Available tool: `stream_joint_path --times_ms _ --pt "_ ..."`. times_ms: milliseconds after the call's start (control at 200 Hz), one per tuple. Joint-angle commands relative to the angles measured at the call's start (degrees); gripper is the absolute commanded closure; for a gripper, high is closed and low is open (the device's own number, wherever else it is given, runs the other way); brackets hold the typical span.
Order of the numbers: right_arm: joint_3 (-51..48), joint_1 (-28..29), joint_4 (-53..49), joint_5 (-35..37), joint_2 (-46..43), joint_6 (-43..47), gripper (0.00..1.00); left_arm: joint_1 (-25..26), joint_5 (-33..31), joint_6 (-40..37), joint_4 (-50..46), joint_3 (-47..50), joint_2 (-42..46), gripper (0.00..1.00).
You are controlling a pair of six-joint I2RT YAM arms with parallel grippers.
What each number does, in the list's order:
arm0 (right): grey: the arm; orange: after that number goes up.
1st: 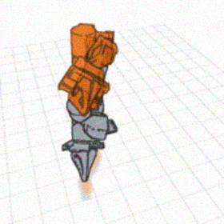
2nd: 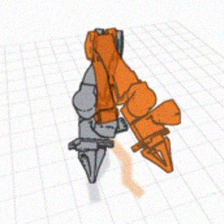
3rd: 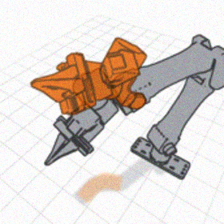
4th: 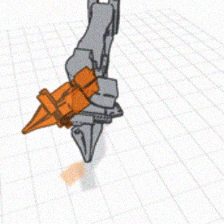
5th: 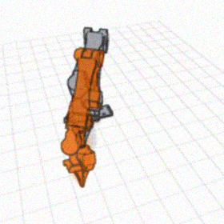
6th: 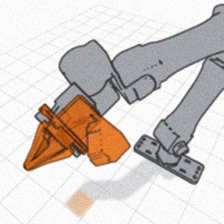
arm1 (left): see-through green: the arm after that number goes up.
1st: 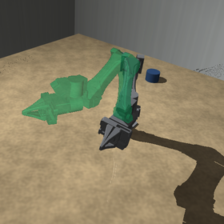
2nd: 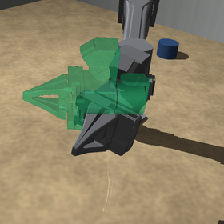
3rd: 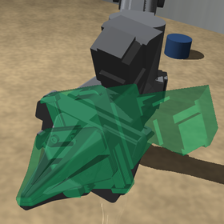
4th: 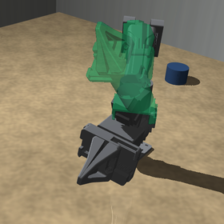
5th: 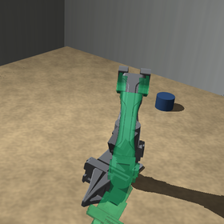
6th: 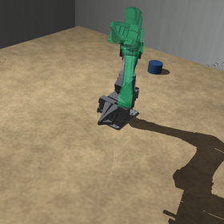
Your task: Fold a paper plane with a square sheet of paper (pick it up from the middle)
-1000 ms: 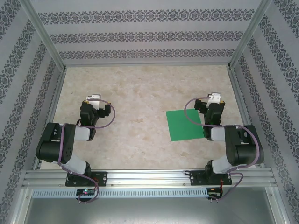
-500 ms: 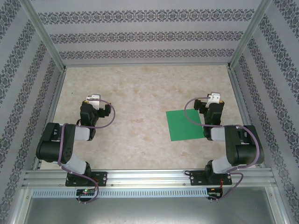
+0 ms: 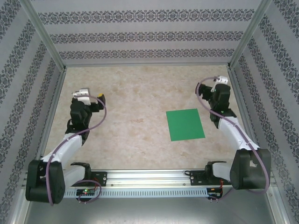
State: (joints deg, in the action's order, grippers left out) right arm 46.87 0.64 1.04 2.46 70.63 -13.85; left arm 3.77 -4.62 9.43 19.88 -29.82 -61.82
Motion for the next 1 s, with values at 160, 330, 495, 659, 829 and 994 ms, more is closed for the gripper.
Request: stream_joint_path --times_ms 160,330,495,659,829,994 --pt "1.44 9.36 -21.52 -23.78 7.02 -16.09 0.02 -0.48 9.11 21.57 -30.99 -14.19 -2.99 0.0" --pt "4.58 20.15 -25.23 -14.52 13.2 -17.66 0.03 5.44 16.23 26.47 -27.41 -13.85 -5.79 0.0" --pt "5.83 24.58 -25.63 -11.03 17.26 -19.55 0.03 15.02 12.44 24.9 -30.44 -14.83 -9.15 0.0" --pt "7.15 26.31 -26.01 -10.13 22.06 -21.39 0.04 20.5 9.88 25.16 -30.05 -14.54 -11.57 0.0" --pt "9.86 28.63 -26.65 -9.18 26.51 -22.72 0.04 21.52 9.39 24.77 -29.72 -15.18 -12.52 0.0" --pt "12.71 31.17 -25.25 -10.52 30.98 -24.01 0.04 21.5 8.27 23.79 -31.53 -16.71 -12.84 0.0"
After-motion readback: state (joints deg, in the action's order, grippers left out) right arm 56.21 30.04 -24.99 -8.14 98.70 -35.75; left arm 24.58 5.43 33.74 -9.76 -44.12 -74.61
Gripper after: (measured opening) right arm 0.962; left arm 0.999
